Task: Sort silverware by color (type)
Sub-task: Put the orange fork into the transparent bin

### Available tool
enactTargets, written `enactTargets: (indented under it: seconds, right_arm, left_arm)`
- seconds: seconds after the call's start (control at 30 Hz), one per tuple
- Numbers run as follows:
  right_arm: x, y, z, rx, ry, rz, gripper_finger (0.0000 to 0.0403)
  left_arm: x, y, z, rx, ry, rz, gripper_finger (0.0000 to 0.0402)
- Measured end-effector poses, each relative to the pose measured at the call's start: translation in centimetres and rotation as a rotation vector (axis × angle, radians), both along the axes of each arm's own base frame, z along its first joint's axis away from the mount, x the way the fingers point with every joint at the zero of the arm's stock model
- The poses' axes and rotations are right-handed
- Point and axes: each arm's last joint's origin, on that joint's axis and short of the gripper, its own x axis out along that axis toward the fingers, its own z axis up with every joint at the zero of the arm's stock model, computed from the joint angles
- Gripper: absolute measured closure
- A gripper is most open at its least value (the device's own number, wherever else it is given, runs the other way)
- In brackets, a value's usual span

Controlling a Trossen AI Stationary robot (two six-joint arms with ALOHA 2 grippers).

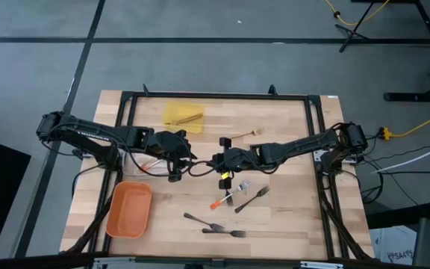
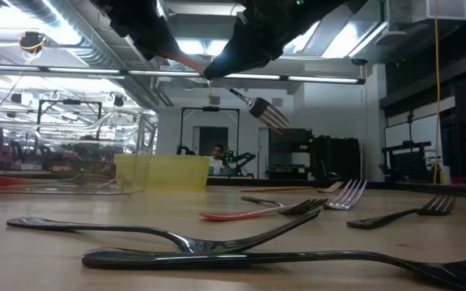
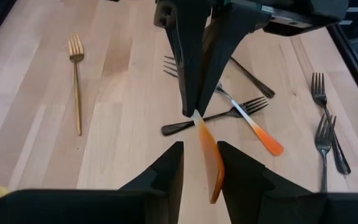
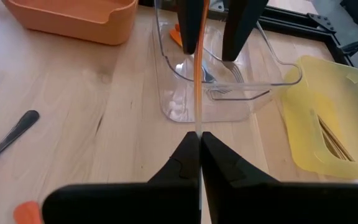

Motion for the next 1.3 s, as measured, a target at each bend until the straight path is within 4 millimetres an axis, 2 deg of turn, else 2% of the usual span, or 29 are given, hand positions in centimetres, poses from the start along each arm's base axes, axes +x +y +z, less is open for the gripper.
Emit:
enactTargets:
  seconds: [0.4, 0.93, 1.3]
  right_arm:
    - [0.13, 0.02, 0.19, 0.004, -0.024, 0.0, 0.0402]
    - [0.12, 0.02, 0.19, 0.003, -0.023, -0.001, 0.0402]
    - [0.11, -0.1, 0.19, -0.014, -0.026, -0.036, 0.0402]
  left_arm:
    - [-0.07, 0.01, -0.09, -0.014, 0.012, 0.014, 0.0319]
    - [-0.07, 0.02, -0.09, -0.014, 0.012, 0.019, 0.0394]
    - [-0.07, 0.05, -0.08, -0.011, 0.011, 0.023, 0.0397]
